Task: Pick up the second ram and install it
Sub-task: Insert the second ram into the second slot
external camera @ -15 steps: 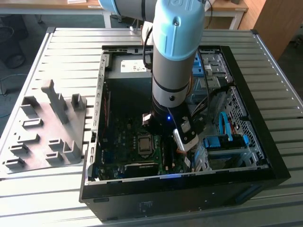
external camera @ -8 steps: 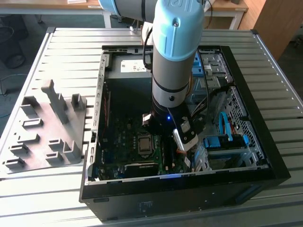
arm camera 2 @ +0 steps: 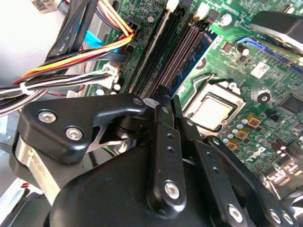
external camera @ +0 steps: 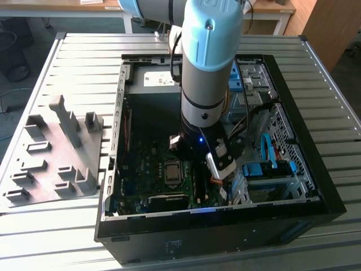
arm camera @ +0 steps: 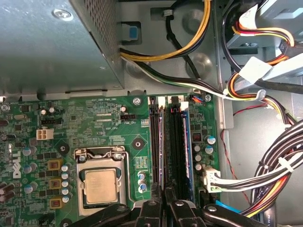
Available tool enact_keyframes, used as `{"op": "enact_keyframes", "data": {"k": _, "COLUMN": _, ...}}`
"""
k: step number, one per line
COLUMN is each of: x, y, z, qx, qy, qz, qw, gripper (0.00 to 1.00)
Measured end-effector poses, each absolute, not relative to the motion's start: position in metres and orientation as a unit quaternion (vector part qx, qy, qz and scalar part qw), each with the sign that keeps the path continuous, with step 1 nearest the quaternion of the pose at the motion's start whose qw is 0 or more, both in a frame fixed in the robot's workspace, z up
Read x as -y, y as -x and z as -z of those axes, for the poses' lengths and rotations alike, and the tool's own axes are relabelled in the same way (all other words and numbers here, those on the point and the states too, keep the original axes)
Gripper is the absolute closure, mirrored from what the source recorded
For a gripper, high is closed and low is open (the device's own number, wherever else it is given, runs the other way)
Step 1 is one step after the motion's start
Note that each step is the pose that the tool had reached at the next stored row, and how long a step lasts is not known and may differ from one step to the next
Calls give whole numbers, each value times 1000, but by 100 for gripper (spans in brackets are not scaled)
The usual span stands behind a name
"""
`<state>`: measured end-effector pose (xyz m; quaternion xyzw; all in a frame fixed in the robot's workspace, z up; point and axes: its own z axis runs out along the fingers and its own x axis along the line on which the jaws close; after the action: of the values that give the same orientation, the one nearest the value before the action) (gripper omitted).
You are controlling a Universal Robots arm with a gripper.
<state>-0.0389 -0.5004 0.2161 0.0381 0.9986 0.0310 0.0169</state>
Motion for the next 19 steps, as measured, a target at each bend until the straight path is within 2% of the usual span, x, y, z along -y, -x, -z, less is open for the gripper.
{"op": "enact_keyframes", "data": {"k": 19, "x": 500, "y": 37, "z": -217, "qx": -999, "qy": -36, "qz": -27, "qw": 17, "gripper": 86}}
